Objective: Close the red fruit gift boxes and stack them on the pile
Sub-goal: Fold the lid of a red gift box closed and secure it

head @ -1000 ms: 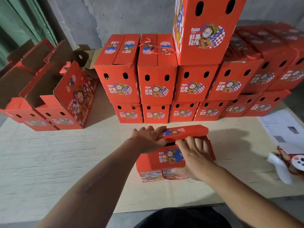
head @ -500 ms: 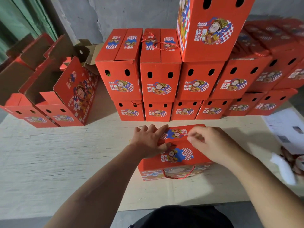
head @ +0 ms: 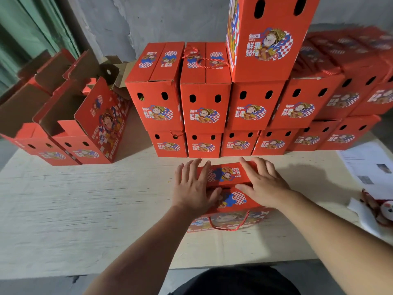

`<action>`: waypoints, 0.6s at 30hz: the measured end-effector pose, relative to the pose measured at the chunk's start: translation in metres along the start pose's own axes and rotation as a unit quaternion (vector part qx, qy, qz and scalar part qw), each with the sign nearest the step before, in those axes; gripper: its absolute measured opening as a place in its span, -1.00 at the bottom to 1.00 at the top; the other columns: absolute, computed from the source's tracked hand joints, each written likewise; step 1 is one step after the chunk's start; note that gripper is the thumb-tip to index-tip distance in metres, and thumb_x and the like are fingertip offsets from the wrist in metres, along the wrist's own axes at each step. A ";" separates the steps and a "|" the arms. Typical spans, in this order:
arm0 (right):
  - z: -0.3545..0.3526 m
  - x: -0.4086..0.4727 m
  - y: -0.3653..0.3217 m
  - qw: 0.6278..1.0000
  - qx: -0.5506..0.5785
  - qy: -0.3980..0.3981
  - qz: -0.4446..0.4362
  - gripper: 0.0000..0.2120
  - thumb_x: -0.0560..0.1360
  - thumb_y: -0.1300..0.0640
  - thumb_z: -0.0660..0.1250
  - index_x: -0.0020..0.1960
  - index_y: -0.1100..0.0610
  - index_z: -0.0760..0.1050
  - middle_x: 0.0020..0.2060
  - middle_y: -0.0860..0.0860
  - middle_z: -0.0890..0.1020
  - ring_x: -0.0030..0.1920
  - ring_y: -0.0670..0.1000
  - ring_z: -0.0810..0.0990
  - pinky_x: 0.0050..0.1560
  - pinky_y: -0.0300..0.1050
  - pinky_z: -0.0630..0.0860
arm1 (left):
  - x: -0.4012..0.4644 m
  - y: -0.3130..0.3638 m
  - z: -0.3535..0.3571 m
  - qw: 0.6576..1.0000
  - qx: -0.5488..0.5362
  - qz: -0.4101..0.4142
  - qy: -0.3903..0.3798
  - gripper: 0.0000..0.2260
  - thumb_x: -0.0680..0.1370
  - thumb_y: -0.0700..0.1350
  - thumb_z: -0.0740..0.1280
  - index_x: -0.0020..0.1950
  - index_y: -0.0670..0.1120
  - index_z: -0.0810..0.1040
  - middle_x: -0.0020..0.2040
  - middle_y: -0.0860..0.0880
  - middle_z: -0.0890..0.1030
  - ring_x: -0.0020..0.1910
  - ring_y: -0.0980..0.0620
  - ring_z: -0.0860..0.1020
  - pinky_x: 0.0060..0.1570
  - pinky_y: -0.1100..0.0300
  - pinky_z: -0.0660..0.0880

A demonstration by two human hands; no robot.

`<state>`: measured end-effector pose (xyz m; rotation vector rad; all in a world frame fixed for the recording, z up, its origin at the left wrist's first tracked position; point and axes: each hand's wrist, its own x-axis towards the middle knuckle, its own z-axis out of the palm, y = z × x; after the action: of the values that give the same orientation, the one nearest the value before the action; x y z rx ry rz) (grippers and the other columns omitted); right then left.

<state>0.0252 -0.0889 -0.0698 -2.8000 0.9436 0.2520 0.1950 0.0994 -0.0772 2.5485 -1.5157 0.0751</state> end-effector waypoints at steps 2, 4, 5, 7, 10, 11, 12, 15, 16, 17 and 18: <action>-0.001 0.001 0.001 0.999 0.022 -0.048 0.005 -0.08 0.43 -0.64 -0.09 0.55 -0.32 -0.49 0.64 -0.05 -0.29 0.62 0.07 -0.35 0.60 0.19 -0.12 | -0.011 0.005 0.004 0.999 -0.031 0.026 0.013 -0.23 0.57 0.51 -0.07 0.66 0.09 0.14 0.59 -0.09 0.28 0.57 -0.18 0.22 0.62 -0.21 0.02; -0.002 0.001 0.002 0.998 0.026 -0.050 0.002 -0.09 0.42 -0.64 -0.11 0.56 -0.31 -0.47 0.64 -0.04 -0.33 0.61 0.05 -0.40 0.60 0.17 -0.20 | -0.018 0.006 0.009 0.996 -0.040 0.074 0.020 -0.17 0.54 0.56 -0.02 0.64 0.06 0.17 0.52 -0.11 0.35 0.48 -0.20 0.31 0.57 -0.22 0.15; -0.001 -0.002 0.001 0.999 0.030 -0.020 -0.010 -0.11 0.45 -0.61 -0.11 0.61 -0.28 -0.38 0.66 -0.02 -0.25 0.64 0.06 -0.33 0.62 0.17 -0.14 | -0.022 0.005 0.010 0.994 -0.037 0.102 0.031 -0.15 0.52 0.58 0.01 0.61 0.03 0.23 0.46 -0.13 0.40 0.40 -0.21 0.37 0.51 -0.23 0.25; 0.007 -0.010 0.002 0.991 0.085 0.098 -0.037 -0.13 0.50 -0.53 -0.02 0.68 -0.13 0.00 0.67 0.02 0.07 0.65 0.12 -0.02 0.61 0.21 0.13 | -0.025 0.003 0.012 0.985 -0.019 0.152 0.080 -0.18 0.50 0.58 0.07 0.44 -0.05 0.39 0.29 -0.14 0.47 0.17 -0.19 0.45 0.26 -0.18 0.42; 0.018 -0.014 0.006 0.960 0.155 0.223 -0.062 -0.24 0.57 -0.43 0.15 0.53 0.10 0.42 0.55 0.08 0.39 0.57 0.16 0.28 0.55 0.25 0.28 | -0.025 0.006 0.012 0.979 0.003 0.161 0.125 -0.26 0.50 0.55 0.16 0.25 -0.09 0.50 0.15 -0.12 0.49 -0.01 -0.15 0.42 0.03 -0.09 0.44; 0.021 -0.013 0.007 0.957 0.141 0.244 -0.069 -0.27 0.59 -0.41 0.16 0.49 0.13 0.47 0.52 0.09 0.42 0.55 0.18 0.32 0.55 0.25 0.26 | -0.024 0.007 0.012 0.978 0.003 0.162 0.130 -0.28 0.50 0.53 0.19 0.25 -0.08 0.52 0.14 -0.12 0.50 -0.02 -0.14 0.42 0.01 -0.08 0.42; 0.023 -0.011 0.008 0.954 0.123 0.265 -0.073 -0.30 0.59 -0.39 0.18 0.45 0.14 0.51 0.49 0.11 0.46 0.51 0.20 0.36 0.54 0.25 0.27 | -0.024 0.008 0.013 0.976 0.003 0.168 0.138 -0.31 0.51 0.51 0.21 0.24 -0.08 0.53 0.13 -0.12 0.51 -0.03 -0.15 0.43 -0.01 -0.08 0.40; 0.029 -0.010 0.007 0.928 0.118 0.350 -0.051 -0.38 0.55 -0.34 0.29 0.37 0.10 0.53 0.33 0.12 0.46 0.30 0.22 0.45 0.35 0.10 0.38 | -0.025 0.007 0.012 0.972 0.032 0.187 0.142 -0.36 0.54 0.47 0.21 0.27 -0.05 0.54 0.11 -0.14 0.53 -0.04 -0.18 0.46 -0.02 -0.08 0.39; 0.031 -0.011 0.007 0.920 0.127 0.369 -0.030 -0.37 0.52 -0.36 0.33 0.36 0.10 0.51 0.27 0.11 0.42 0.23 0.20 0.44 0.27 0.06 0.36 | -0.025 0.008 0.011 0.973 0.039 0.189 0.130 -0.37 0.54 0.46 0.20 0.29 -0.04 0.53 0.13 -0.13 0.53 -0.02 -0.18 0.47 0.00 -0.07 0.41; 0.032 -0.012 0.007 0.915 0.134 0.380 -0.013 -0.35 0.48 -0.37 0.35 0.33 0.11 0.48 0.21 0.11 0.40 0.19 0.19 0.43 0.22 0.05 0.34 | -0.025 0.010 0.010 0.975 0.042 0.189 0.112 -0.37 0.55 0.45 0.20 0.32 -0.04 0.51 0.17 -0.12 0.53 0.01 -0.17 0.48 0.03 -0.07 0.43; 0.032 -0.013 0.006 0.912 0.136 0.388 -0.008 -0.35 0.47 -0.36 0.36 0.29 0.13 0.45 0.17 0.10 0.38 0.15 0.19 0.42 0.17 0.05 0.33 | -0.026 0.015 0.010 0.977 0.042 0.187 0.092 -0.36 0.55 0.46 0.18 0.35 -0.03 0.48 0.20 -0.09 0.51 0.05 -0.15 0.48 0.06 -0.07 0.43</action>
<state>0.0083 -0.0793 -0.0986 -2.6243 0.9753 -0.9880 0.1694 0.1131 -0.0888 2.2059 -1.9251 0.4171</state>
